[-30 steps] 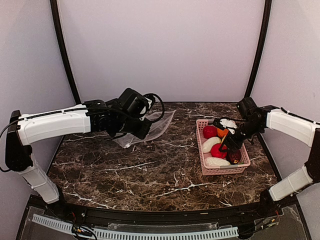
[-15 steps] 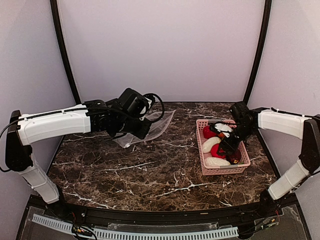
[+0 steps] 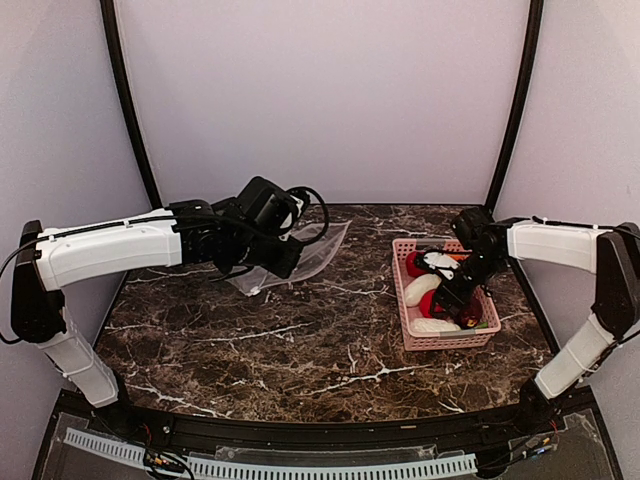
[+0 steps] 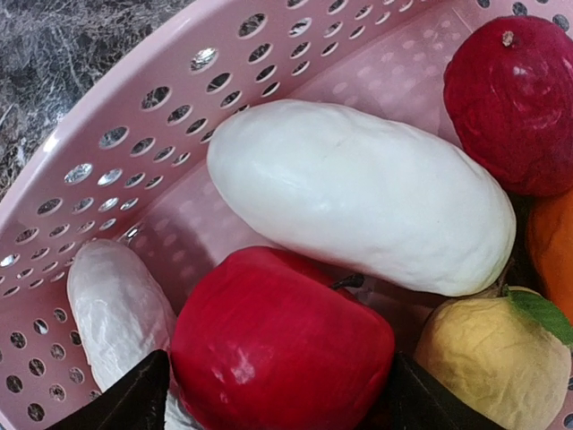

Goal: Place the food in the zip-top bag and seal the zipper
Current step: Pick up the fake fruit from the bin.

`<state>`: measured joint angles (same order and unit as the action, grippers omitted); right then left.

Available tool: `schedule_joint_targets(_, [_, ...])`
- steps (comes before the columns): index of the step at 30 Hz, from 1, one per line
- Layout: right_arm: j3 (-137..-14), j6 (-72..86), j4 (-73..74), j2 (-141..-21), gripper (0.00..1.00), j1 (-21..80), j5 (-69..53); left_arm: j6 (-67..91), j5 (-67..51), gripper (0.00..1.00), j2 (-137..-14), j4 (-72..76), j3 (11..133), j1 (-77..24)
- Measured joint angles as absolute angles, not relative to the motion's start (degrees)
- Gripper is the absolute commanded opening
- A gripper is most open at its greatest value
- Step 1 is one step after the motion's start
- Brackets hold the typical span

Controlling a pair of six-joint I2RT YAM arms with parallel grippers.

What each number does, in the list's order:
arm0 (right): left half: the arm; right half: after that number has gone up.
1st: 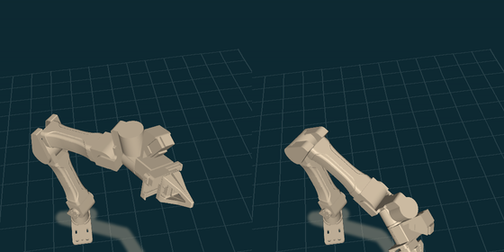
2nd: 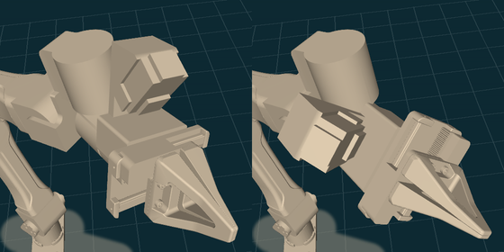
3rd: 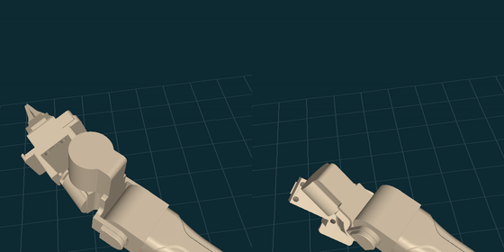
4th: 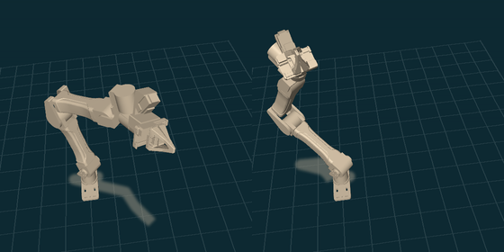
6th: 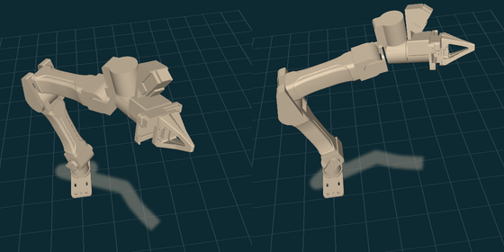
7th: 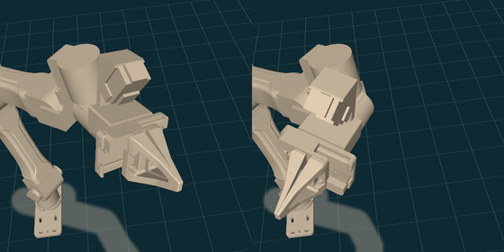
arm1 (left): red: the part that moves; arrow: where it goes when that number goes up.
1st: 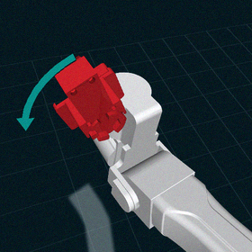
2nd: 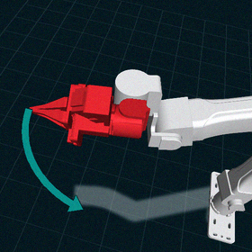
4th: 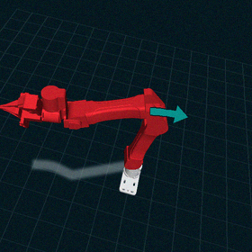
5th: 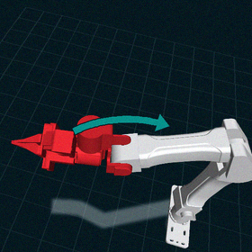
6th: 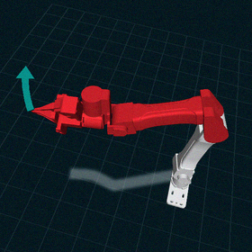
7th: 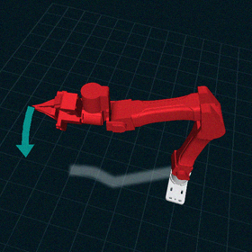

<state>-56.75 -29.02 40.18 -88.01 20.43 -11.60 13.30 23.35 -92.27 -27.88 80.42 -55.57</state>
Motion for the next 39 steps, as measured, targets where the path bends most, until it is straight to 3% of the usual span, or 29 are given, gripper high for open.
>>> schedule_joint_targets(7, [-56.75,-28.47,40.03,-89.3,0.83,20.73,-10.85,13.45,23.33,0.01,-92.27,-27.83,80.31,-55.57])
schedule_joint_targets(16, [-56.8,-27.92,39.81,-89.69,0.66,20.78,-10.48,13.91,23.29,0.01,-92.27,-27.38,79.59,-55.57])
schedule_joint_targets(23, [-57.3,-27.75,39.92,-89.67,0.58,20.78,-10.44,13.98,23.14,0.01,-92.27,-26.79,79.44,-55.57])
schedule_joint_targets(39, [-66.76,-27.66,44.4,-82.56,0.51,20.78,-14.26,13.98,22.92,0.01,-92.42,-25.78,79.68,-55.57])
